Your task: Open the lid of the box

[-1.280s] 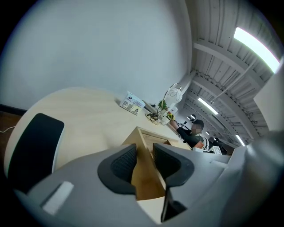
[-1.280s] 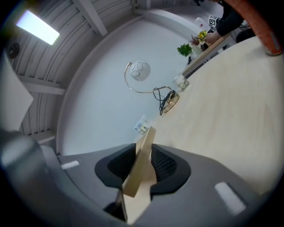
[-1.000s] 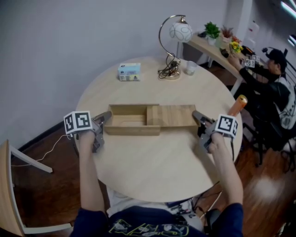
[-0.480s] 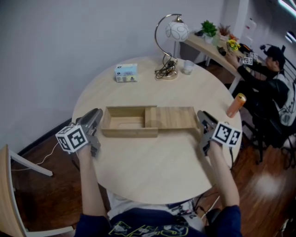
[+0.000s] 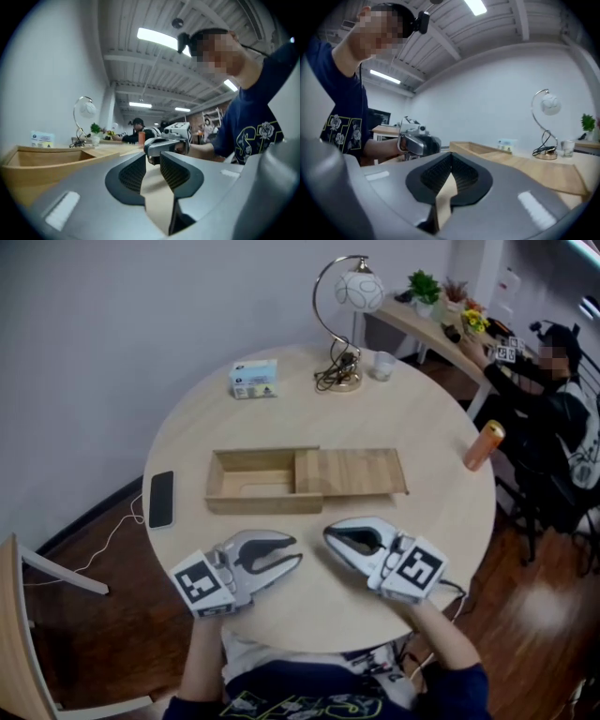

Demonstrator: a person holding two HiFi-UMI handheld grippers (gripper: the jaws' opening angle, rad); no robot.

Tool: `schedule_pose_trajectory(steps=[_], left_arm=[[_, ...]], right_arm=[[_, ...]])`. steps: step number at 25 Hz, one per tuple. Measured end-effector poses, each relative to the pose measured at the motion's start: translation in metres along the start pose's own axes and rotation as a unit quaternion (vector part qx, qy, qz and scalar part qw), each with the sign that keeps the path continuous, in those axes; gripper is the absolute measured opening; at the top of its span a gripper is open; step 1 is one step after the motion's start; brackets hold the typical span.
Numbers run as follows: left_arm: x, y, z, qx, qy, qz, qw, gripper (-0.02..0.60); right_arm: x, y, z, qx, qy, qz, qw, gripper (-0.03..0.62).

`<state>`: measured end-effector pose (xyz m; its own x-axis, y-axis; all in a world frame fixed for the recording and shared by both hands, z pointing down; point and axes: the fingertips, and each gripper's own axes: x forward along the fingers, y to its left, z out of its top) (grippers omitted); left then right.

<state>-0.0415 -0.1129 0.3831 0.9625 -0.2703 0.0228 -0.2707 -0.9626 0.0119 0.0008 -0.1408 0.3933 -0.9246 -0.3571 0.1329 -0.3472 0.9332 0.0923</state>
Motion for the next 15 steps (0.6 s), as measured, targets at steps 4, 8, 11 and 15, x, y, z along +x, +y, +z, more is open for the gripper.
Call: schedule_pose_trajectory(steps=[4,8,11,15], left_arm=[[0.021,-0.01,-0.026,-0.023,0.074,-0.022,0.9968,0.071],[0.021,-0.001,-0.023,-0.027,0.066,0.002,0.9975,0.003],[0.02,-0.001,-0.024,-0.027,0.072,0.001,0.997,0.003],[0.022,0.0,-0.024,-0.029,0.06,0.001,0.9978,0.003]], right_arm=[[0.021,0.02,-0.011,0.052,0.019,0.051,0.997,0.009],[0.022,0.017,-0.011,0.062,0.016,0.049,0.997,0.009],[0.023,0.017,-0.011,0.063,0.016,0.05,0.997,0.009],[0.023,0.017,-0.008,0.062,0.009,0.051,0.997,0.009]])
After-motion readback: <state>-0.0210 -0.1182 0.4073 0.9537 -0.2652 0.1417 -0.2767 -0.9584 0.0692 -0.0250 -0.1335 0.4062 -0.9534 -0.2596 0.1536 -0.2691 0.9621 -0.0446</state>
